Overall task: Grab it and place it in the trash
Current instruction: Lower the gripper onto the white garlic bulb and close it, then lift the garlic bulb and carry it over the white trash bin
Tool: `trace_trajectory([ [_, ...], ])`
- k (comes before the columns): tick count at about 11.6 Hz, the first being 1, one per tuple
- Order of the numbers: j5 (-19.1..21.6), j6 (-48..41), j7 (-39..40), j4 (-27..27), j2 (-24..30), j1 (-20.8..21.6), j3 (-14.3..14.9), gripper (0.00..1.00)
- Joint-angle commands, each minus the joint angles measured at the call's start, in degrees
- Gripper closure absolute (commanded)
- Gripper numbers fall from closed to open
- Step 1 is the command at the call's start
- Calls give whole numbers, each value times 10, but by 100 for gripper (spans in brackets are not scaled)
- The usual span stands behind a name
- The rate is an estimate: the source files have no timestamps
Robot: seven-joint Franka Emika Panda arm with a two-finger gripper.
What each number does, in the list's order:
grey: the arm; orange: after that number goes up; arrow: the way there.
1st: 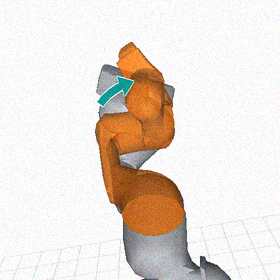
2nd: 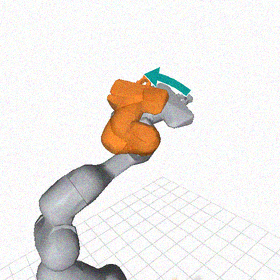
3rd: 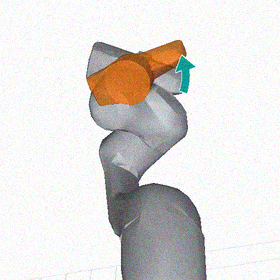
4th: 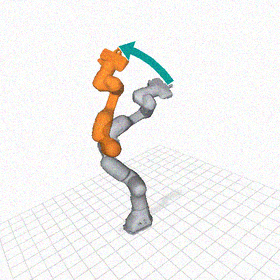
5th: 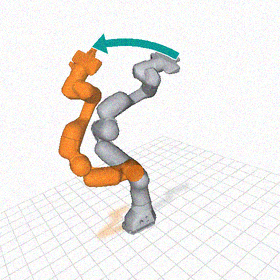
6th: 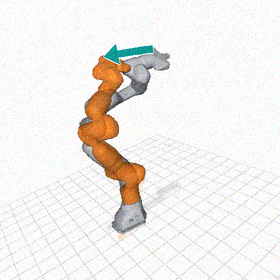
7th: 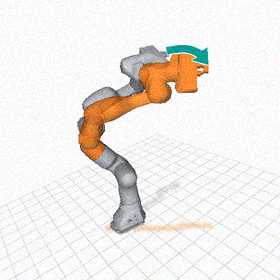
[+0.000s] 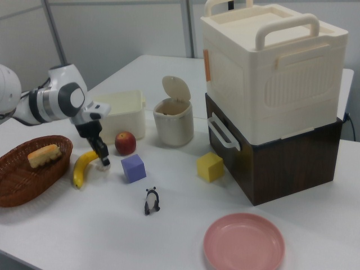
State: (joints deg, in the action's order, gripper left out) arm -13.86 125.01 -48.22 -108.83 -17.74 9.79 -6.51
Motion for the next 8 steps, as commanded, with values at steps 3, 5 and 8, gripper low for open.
trace_trajectory([
  [3,-11,7,-7,104,19,-37,3,97],
  [5,-10,8,29,148,16,-60,3,97],
  [8,-9,76,48,194,4,-102,4,97],
])
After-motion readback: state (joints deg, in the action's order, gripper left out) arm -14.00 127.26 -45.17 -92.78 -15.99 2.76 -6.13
